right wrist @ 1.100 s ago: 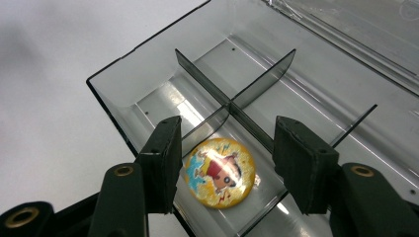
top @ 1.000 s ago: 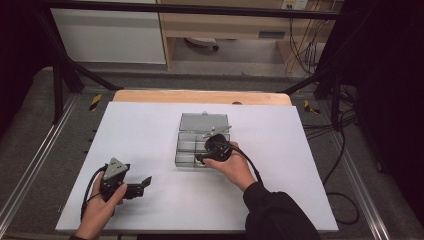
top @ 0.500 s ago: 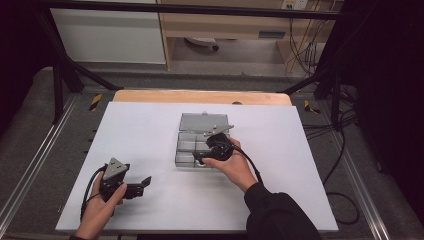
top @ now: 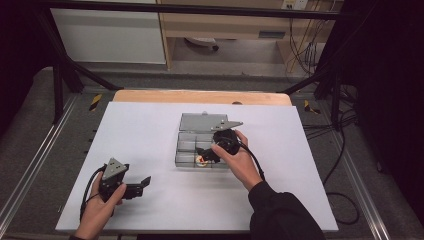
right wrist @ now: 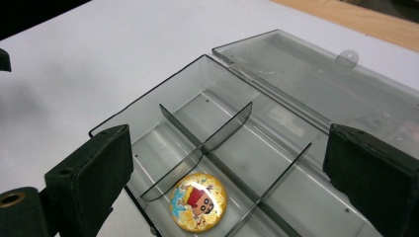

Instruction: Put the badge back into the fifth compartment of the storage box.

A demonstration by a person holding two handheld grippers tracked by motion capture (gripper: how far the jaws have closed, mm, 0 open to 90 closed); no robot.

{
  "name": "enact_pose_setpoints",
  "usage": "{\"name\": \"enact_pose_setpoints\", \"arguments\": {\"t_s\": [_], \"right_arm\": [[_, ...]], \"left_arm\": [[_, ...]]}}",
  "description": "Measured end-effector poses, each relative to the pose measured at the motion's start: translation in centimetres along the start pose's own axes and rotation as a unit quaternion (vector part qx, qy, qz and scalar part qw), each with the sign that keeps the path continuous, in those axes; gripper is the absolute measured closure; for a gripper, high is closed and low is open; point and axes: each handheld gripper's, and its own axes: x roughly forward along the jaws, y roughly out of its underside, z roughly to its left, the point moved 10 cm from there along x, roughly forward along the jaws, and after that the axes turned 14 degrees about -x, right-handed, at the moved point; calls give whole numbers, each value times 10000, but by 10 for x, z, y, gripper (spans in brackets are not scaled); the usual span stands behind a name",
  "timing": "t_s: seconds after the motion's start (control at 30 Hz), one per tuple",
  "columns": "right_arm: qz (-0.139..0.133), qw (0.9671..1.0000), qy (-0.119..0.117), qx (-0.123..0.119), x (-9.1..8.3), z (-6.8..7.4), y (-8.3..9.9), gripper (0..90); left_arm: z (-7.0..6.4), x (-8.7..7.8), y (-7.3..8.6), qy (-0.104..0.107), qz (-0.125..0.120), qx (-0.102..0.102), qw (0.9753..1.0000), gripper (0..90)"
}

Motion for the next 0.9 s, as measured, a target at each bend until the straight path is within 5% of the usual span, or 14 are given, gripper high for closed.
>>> {"name": "enact_pose_setpoints", "arguments": {"t_s": [0.2, 0.5, 0.9], "right_arm": [[-63, 9999, 112, 2, -10, -8, -3, 66], [-494, 9965, 632, -222, -30, -28, -13, 45], [-940, 9925, 751, -199, -63, -44, -21, 39]], "left_arm": [[1, 0, 0, -25, 7, 21, 10000, 71], [1, 0, 1, -7, -4, -36, 10000, 71], [1, -4, -5, 18, -208, -170, 9996, 71]]}}
